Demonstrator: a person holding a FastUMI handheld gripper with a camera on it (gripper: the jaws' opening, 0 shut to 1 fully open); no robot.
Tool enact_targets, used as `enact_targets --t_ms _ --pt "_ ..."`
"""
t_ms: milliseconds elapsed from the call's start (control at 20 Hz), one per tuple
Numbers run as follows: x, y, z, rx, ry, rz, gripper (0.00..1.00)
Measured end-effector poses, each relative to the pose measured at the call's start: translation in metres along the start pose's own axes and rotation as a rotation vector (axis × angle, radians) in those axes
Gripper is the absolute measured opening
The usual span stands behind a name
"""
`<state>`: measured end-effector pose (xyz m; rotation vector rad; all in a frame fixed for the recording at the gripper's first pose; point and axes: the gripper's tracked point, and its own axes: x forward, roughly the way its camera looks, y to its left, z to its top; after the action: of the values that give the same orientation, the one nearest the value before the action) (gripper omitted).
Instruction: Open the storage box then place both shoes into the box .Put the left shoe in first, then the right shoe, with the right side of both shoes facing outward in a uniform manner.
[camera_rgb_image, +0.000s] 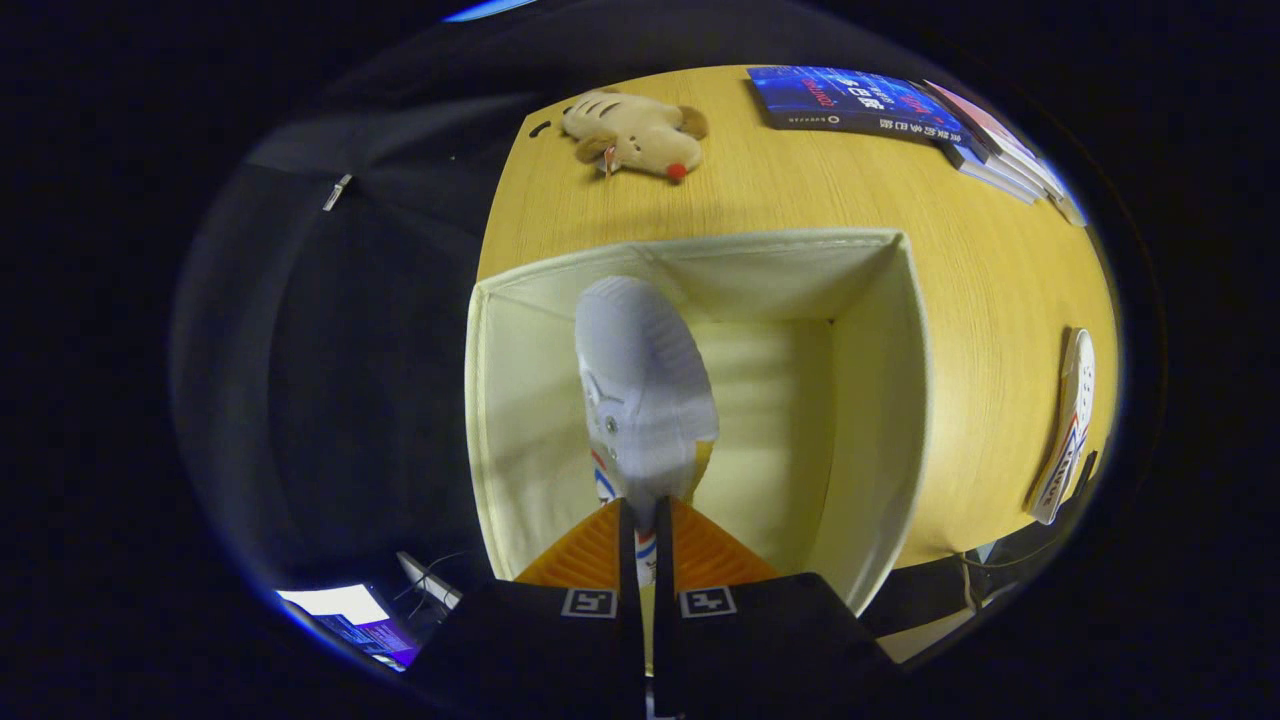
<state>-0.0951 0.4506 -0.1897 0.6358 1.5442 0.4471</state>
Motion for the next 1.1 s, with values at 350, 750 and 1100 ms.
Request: enact_targets --t_ms 350,750,1100 --pt "-0.012 0.018 0.008 -0.096 -0.025 0.053 0.06" --pt "-0.077 -0.004 -0.007 -0.226 -0.072 0.182 0.5" --pt "-0.16 -0.091 0.008 -0.221 -0.261 0.161 0.9"
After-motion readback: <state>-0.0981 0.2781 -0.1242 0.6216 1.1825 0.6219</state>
